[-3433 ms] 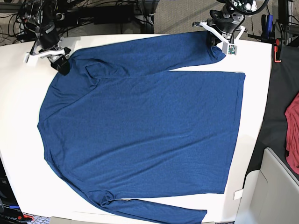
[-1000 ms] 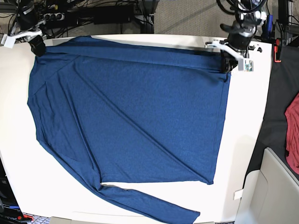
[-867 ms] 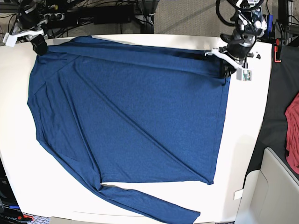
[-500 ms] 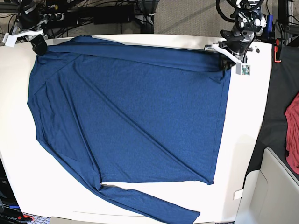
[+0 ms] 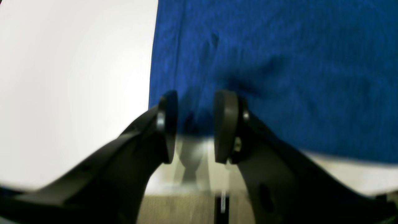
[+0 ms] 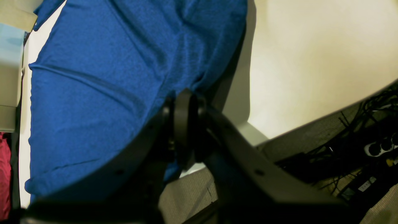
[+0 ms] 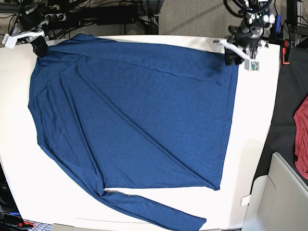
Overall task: Fold the T-shirt properly
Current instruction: 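Release and regrasp the shoulder edge with the left gripper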
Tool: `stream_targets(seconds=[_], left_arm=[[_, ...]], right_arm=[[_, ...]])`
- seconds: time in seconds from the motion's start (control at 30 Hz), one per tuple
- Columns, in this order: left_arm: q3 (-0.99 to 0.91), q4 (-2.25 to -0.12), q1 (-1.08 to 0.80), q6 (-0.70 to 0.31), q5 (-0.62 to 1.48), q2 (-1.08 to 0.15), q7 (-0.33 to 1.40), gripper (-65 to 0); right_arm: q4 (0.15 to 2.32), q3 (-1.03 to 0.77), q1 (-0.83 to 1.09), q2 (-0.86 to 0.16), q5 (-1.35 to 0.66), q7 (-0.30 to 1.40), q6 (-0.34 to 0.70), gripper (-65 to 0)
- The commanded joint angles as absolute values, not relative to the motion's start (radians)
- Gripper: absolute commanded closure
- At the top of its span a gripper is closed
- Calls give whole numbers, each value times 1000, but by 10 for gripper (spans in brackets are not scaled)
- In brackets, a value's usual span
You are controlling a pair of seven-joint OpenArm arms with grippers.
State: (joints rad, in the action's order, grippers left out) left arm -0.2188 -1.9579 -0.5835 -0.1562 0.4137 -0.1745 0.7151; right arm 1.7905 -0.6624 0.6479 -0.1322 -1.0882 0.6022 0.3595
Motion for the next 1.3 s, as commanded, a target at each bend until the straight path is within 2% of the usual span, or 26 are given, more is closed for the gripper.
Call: stream_targets(seconds=[0.0,0.1,0.2,0.5,1.27], left_arm=[[-236,-1979,-590,-154,412,-182,702,-220],[-245,-1982,-593,-154,412,-182,704,-275],[-245,-1997,-595,-154,414,-180,704,-294],[-280,-1988,-572,-154,615,-180,832,-296],[-262,-1876,-530,-159,728,-179,832,-293]], right_arm=[[1805,-671,654,-143,-1102,581,372,-3],[1805,-671,654,-143,-1102,581,372,-3],[1805,-671,645,-143,-1102,581,372,-3],[1805,-671,644,-143,-1102,581,372,-3],[1805,-671,644,-143,-1102,581,372,-3]])
